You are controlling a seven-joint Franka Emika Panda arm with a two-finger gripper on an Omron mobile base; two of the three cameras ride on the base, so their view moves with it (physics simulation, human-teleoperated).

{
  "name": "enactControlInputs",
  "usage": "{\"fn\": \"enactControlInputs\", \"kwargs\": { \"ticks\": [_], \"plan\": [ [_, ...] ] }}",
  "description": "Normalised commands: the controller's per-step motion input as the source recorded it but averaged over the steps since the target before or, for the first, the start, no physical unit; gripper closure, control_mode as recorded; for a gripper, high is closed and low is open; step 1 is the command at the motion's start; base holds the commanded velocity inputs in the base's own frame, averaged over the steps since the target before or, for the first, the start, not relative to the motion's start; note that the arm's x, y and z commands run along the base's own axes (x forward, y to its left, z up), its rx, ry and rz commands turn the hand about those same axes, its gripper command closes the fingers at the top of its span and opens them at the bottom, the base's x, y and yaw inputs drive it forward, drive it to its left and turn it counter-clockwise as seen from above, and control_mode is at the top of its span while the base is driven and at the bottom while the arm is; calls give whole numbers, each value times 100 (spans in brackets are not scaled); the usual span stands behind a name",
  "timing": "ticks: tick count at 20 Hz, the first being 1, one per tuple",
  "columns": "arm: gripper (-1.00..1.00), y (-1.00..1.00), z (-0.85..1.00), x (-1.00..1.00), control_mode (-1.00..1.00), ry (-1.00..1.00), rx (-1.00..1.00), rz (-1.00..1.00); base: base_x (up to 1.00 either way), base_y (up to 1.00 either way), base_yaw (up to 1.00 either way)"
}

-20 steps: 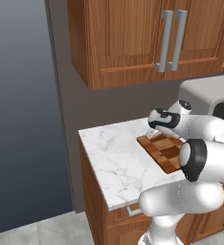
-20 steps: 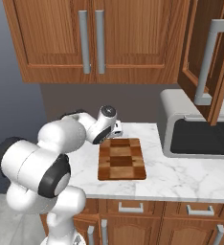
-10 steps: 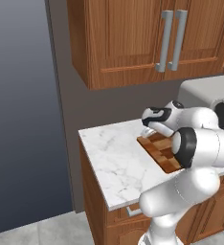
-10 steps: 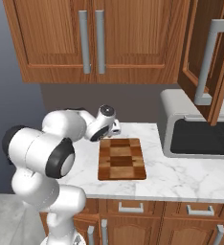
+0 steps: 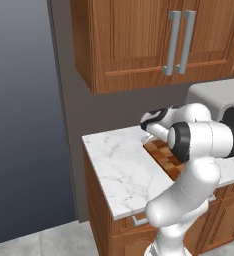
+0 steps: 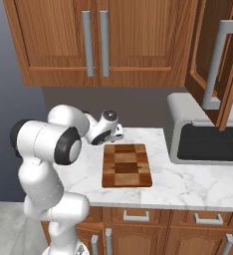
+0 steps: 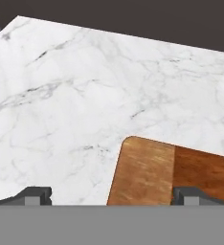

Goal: Move the cutting board and knife to the sink. Then move spray from the cabinet to the counter.

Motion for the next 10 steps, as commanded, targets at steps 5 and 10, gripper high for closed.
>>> {"fn": "enactControlInputs", "kwargs": {
  "ticks": [5,10],
  "plan": [
    [-100,2,-29,35,-100,0,0,0,0,0,0],
    [-100,0,-15,41,-100,0,0,0,0,0,0]
  ]
}}
